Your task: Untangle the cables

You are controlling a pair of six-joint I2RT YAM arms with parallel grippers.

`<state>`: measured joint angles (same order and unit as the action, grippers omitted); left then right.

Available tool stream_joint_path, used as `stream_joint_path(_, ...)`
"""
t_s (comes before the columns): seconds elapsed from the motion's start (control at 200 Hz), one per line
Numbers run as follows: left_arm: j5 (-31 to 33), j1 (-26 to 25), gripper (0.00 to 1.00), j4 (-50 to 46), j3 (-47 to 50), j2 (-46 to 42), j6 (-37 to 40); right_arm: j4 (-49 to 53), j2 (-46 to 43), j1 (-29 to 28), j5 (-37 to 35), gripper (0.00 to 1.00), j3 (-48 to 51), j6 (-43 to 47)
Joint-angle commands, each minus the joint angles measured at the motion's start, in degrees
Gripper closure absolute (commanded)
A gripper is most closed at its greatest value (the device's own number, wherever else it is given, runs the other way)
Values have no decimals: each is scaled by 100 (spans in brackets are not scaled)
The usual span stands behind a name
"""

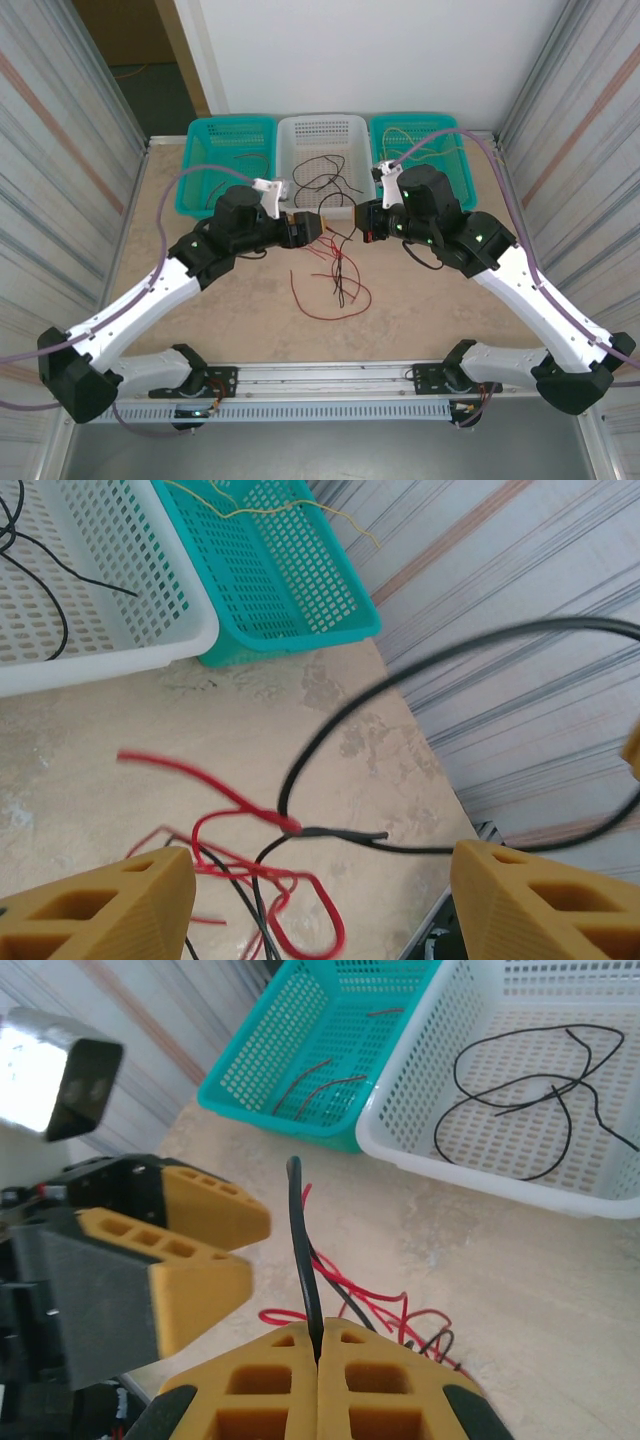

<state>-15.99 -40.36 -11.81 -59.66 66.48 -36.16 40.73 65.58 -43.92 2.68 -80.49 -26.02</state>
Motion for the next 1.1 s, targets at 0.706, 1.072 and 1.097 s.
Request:
stream_joint_path(0.706,571,1029,39,34,1480,-118,-487,42,27,564,281,100,-796,416)
stream_joint_path(1.072,-713,1055,27,853,560,-874,-198,-171,262,676,665,100,-916,196)
stream_joint_path(1.097,-809,1056,27,950,488,-815,-214,-174,275,672,699,100,-920,181)
